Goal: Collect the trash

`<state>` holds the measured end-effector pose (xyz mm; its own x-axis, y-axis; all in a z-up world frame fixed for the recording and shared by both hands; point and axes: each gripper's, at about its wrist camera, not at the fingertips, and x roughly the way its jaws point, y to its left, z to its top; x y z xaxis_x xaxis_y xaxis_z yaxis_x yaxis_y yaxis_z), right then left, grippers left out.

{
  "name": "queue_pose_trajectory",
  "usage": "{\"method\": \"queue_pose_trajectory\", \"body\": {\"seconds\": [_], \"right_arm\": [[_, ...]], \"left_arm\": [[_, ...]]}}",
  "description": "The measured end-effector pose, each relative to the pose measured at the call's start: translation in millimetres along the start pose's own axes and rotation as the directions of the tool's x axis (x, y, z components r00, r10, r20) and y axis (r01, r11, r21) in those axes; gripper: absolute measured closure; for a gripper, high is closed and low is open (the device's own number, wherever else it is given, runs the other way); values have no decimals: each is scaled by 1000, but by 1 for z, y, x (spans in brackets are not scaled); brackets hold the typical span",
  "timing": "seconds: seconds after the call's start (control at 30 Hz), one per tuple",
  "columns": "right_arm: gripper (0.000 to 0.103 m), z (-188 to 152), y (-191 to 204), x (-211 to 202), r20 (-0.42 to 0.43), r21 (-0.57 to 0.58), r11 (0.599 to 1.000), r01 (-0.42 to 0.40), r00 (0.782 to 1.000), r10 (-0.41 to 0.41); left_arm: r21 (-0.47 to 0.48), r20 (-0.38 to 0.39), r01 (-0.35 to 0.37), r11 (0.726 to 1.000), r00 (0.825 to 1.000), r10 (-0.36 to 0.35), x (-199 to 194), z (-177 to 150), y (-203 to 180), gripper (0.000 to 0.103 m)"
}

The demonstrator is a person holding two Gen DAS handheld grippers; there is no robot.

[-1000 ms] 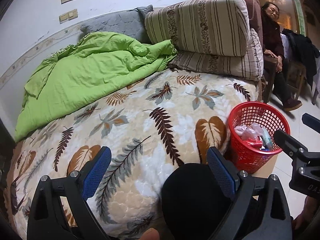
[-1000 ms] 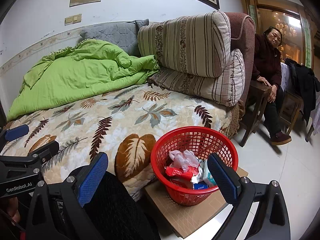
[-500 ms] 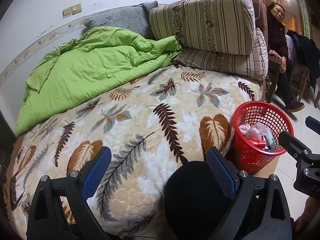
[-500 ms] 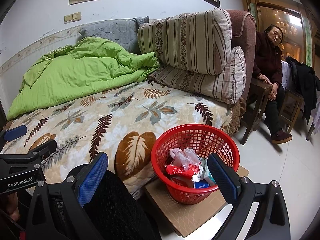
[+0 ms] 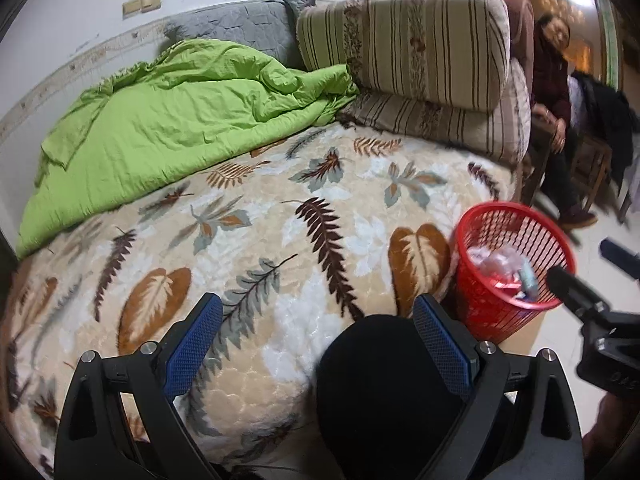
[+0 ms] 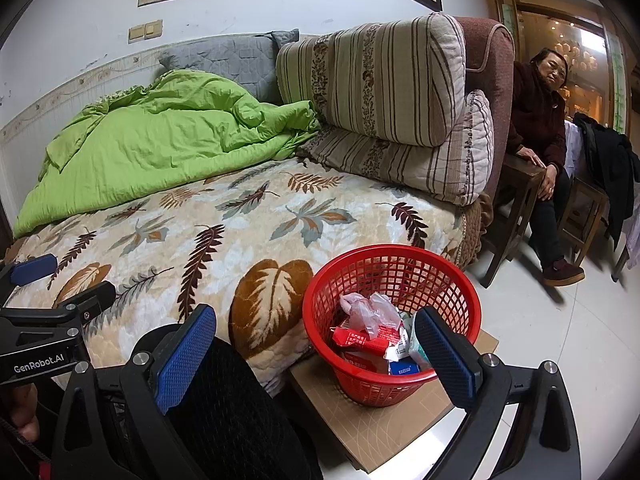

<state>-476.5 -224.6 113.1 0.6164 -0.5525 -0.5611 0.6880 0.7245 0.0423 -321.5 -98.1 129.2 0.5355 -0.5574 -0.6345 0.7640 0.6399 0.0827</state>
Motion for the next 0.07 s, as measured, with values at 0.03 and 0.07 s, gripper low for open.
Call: {"method": "queue_pose_trajectory", "body": {"seconds": [0.03, 0.07], "right_arm": [[2, 0, 0, 1, -1, -3, 1000, -1, 1000, 1], [2, 0, 1, 1, -3, -7, 1000, -2, 1000, 2]], "left_arm": [[-8, 5, -2, 1000, 1000, 2, 0, 1, 3, 8], [-7, 12, -24, 1000, 1000, 24, 0, 1, 6, 8]]}}
